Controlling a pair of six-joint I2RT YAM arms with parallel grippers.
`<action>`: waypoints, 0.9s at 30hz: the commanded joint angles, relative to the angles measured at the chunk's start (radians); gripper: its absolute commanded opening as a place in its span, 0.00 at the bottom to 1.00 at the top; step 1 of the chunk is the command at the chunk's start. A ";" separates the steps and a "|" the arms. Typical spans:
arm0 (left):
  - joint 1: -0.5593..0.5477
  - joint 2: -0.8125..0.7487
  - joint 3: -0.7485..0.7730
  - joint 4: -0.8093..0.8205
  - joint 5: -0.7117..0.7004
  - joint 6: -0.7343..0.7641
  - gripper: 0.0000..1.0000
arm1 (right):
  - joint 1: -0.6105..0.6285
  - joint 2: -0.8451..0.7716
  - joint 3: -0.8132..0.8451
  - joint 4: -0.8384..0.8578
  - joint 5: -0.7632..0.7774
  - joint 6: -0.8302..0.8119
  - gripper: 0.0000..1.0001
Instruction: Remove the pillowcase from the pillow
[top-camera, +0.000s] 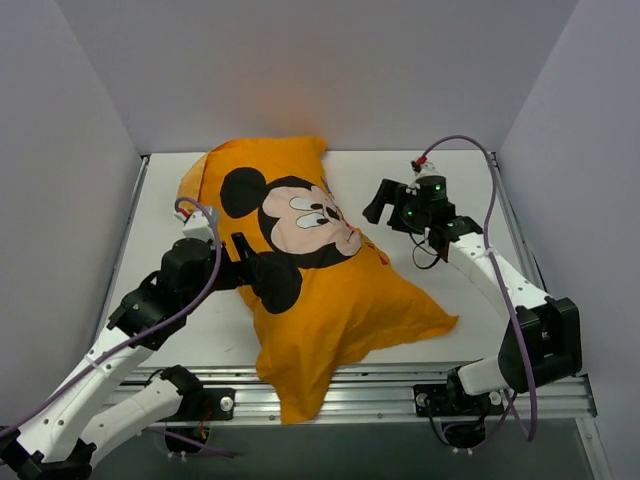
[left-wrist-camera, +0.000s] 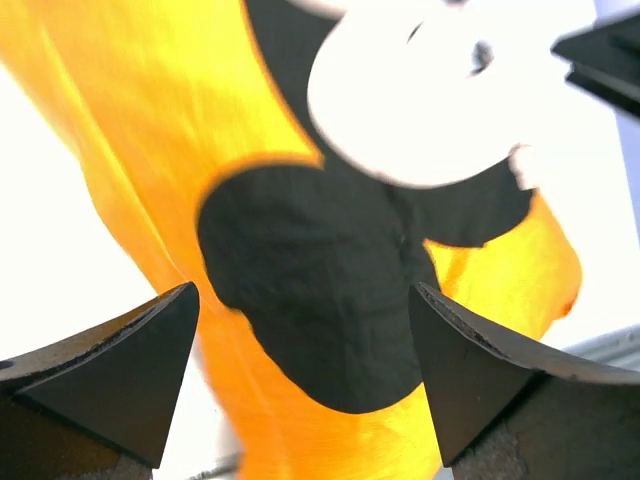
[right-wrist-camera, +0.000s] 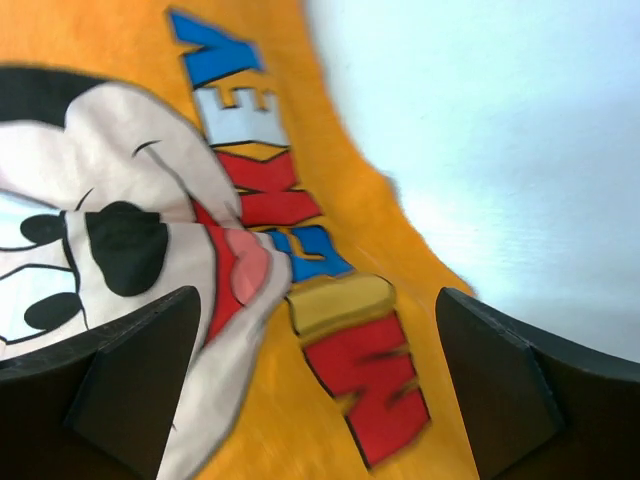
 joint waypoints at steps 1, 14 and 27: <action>0.005 0.053 0.140 -0.053 -0.103 0.091 0.94 | -0.108 -0.046 0.005 -0.005 -0.144 -0.033 1.00; 0.131 0.336 -0.042 0.246 -0.045 0.018 0.94 | -0.051 0.296 0.103 0.144 -0.488 -0.064 0.99; 0.174 0.233 -0.309 0.304 -0.006 -0.073 0.94 | 0.078 0.000 -0.076 0.098 -0.300 -0.031 1.00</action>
